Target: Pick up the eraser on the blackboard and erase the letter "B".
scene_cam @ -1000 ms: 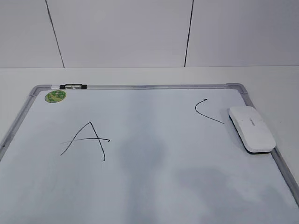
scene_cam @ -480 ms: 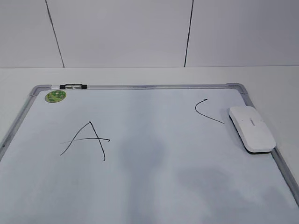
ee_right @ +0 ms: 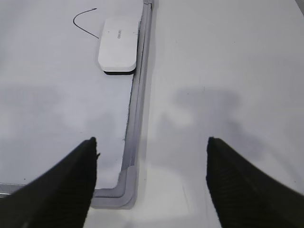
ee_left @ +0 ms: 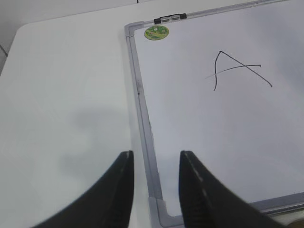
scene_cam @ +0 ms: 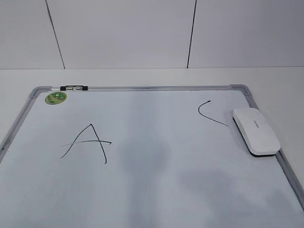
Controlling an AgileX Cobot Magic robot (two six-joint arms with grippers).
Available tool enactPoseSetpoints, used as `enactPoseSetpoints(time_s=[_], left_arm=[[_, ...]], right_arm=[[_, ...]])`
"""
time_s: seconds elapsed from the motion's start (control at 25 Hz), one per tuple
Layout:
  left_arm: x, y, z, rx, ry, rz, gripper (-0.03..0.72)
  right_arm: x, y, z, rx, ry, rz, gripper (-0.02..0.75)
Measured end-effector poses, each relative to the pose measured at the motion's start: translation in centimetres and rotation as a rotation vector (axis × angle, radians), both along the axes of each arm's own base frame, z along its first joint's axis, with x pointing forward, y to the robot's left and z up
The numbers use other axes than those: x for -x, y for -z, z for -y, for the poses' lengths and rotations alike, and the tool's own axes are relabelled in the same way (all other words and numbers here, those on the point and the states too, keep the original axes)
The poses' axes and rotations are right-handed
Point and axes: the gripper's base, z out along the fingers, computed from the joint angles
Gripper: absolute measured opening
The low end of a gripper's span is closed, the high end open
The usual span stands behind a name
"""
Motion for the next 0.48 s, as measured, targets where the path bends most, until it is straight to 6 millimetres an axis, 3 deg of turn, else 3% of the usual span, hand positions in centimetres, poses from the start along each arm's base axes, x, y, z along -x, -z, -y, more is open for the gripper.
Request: enactPoseSetpoints(time_s=[0.48], left_arm=[[0.03,0.0,-0.02,0.0,0.024,0.0,0.242]], right_arm=[[0.0,0.0,0.0,0.0,0.0,0.0,0.574]])
